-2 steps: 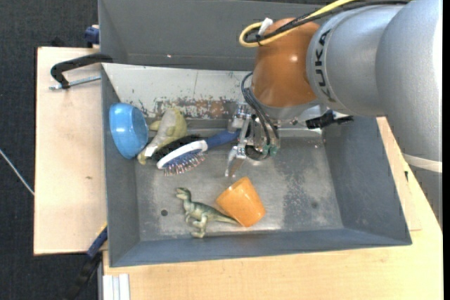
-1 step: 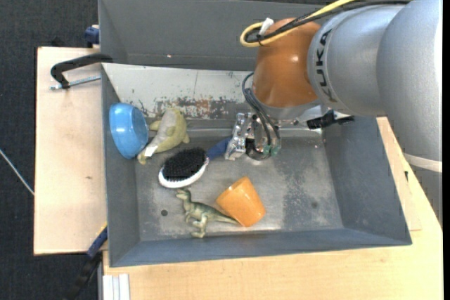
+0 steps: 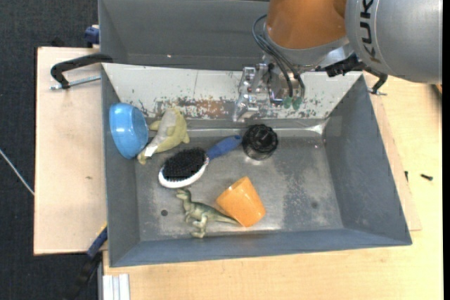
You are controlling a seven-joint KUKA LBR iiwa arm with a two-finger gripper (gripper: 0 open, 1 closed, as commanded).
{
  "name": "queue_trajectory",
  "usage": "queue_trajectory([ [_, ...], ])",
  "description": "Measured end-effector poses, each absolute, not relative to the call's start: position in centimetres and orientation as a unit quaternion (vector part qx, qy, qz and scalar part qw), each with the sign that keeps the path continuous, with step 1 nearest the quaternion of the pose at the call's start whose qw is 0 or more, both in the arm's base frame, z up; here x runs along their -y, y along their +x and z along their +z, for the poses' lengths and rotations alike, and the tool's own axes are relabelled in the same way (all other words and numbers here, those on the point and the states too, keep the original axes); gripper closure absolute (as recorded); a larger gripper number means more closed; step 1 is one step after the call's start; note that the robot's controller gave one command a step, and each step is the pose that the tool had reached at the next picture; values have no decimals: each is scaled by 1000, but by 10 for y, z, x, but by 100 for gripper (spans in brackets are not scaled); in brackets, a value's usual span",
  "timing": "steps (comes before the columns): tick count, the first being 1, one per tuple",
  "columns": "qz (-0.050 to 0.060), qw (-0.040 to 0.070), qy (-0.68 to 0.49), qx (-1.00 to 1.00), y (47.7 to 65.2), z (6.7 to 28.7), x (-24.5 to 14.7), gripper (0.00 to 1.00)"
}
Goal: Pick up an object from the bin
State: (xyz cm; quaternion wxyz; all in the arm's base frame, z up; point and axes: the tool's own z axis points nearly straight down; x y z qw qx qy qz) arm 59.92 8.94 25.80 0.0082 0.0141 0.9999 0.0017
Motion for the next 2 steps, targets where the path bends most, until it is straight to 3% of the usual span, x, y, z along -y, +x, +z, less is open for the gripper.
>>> queue_trajectory([
  [1, 1, 3, 15, -1000, 598, 253, -89, 0],
  [2, 1, 3, -25, -1000, 599, 72, -114, 0],
])
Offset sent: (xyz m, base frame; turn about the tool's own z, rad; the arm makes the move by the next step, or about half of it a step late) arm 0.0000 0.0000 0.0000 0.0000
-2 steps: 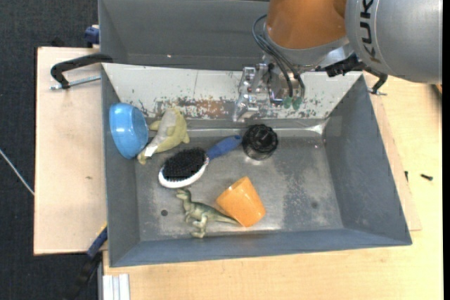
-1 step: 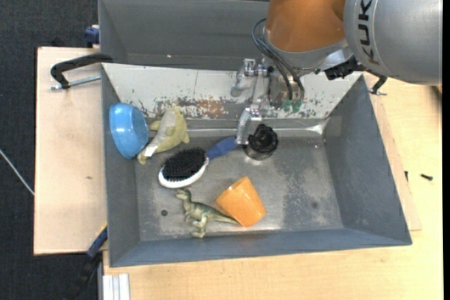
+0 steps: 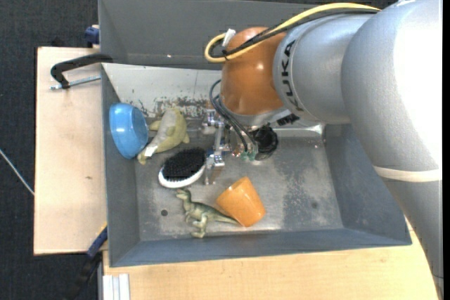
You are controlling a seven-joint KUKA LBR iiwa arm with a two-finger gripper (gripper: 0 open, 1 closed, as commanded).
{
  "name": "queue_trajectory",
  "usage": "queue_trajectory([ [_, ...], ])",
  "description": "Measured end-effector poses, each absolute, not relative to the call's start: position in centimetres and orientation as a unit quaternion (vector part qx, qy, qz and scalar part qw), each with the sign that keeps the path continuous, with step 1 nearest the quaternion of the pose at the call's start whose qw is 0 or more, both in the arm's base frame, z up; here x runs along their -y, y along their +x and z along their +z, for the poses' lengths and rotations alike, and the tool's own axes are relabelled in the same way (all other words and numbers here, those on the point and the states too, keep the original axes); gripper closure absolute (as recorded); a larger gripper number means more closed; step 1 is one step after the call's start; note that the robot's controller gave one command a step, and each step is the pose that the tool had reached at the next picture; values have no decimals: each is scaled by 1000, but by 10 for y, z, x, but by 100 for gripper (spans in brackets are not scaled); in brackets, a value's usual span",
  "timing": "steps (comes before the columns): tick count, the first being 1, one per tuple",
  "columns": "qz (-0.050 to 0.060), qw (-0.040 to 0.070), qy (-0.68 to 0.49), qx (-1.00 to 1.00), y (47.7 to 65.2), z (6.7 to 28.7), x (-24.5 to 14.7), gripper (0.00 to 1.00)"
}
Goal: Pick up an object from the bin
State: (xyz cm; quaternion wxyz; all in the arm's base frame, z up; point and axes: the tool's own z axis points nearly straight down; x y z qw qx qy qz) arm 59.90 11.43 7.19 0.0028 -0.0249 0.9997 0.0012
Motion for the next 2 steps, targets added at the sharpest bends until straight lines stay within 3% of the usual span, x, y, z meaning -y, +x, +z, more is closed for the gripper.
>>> queue_trajectory([
  [1, 2, 6, -25, -1000, 600, 76, -114, 100],
  [2, 2, 7, -10, -1000, 593, 234, -131, 100],
])
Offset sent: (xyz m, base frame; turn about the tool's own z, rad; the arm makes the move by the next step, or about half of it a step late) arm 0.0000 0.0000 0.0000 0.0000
